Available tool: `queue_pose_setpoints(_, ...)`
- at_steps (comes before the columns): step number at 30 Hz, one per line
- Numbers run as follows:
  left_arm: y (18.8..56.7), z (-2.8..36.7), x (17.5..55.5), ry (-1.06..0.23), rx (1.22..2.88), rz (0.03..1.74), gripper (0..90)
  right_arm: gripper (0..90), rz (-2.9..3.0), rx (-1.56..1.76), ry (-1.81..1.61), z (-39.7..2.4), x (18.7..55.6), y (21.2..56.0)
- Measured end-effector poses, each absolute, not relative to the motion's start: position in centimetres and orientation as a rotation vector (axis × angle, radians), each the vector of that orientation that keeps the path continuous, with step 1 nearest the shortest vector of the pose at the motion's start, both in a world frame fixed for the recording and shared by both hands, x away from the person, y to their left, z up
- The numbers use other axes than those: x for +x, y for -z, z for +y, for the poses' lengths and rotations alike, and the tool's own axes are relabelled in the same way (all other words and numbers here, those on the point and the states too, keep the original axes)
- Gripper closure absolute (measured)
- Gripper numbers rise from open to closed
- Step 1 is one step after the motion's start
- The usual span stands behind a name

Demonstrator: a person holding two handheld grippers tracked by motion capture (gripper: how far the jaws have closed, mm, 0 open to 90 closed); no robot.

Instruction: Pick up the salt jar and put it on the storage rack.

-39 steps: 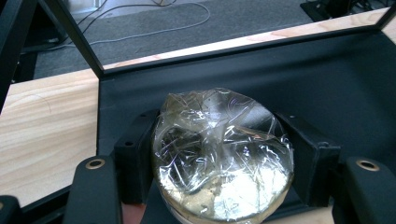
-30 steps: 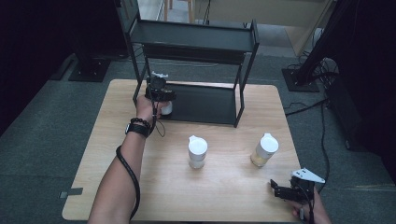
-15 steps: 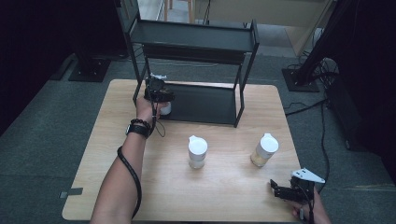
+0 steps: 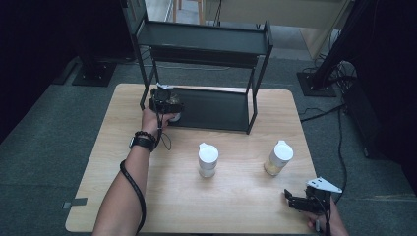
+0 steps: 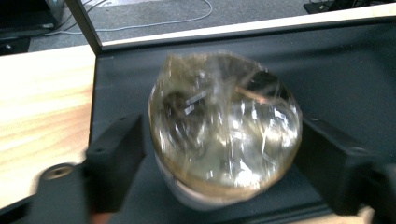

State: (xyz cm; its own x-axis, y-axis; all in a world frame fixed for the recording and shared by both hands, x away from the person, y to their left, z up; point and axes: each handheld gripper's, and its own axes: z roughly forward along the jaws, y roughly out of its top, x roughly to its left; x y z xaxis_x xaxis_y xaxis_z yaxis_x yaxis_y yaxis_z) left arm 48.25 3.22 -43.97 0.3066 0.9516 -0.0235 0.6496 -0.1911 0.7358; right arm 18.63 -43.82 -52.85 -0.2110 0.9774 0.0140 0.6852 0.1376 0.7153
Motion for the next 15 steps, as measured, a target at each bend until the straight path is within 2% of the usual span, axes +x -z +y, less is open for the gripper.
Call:
queue_pose_setpoints(1,44.1,3.3,48.0,-0.605,1.924,1.425,10.3,0.0,1.959,1.591,-0.838,-43.8,18.6,52.9)
queue_pose_setpoints(2,44.2,3.3,47.9,-0.611,1.913,1.442,0.9,0.0,1.961,1.59,-0.839,-43.8,18.6,52.9)
queue_pose_setpoints(15,45.3,3.8,46.3,-0.619,1.857,1.431,0.0,0.0,1.966,1.586,-0.84,-43.8,18.6,52.9)
